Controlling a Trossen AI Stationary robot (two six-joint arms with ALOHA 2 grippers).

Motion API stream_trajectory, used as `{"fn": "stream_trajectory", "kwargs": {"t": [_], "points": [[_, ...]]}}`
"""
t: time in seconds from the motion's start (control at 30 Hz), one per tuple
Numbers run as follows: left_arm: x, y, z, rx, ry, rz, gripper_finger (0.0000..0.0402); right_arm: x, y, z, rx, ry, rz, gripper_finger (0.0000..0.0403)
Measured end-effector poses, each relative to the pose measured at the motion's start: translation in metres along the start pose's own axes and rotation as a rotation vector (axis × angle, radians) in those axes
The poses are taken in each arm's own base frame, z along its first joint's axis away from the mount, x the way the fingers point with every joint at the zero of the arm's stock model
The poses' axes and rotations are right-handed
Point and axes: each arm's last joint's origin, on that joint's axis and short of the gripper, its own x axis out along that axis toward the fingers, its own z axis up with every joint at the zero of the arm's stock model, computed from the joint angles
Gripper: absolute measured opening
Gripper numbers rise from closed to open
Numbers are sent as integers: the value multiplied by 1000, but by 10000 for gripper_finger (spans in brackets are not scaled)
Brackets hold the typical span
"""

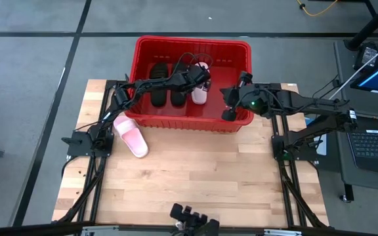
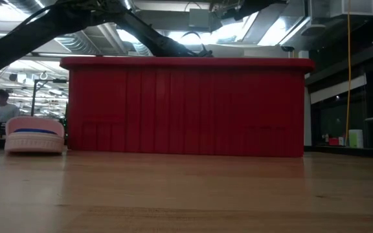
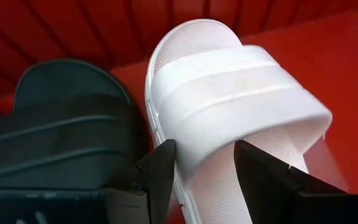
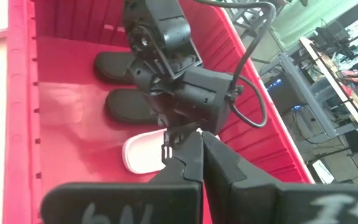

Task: Pick and place slides into bin
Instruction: Put the bottom pink slide into the red bin, then put the pink slide into the red bin

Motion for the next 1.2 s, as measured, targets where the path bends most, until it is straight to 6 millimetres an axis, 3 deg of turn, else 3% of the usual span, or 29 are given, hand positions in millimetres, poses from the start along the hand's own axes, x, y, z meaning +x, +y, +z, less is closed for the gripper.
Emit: {"fn": "stream_trajectory", "kwargs": {"t": [0.63,0.97,1.2], "points": [[-12,-7,-4,429,44,-82,170,-4,6,-2,-41,22,30,5],[-36,-3,14,588,19,-117,170,-4,6,-2,-36,17,27,5],[-41,5,21,663,8,-54,171,-4,6,-1,-30,15,27,5]]}}
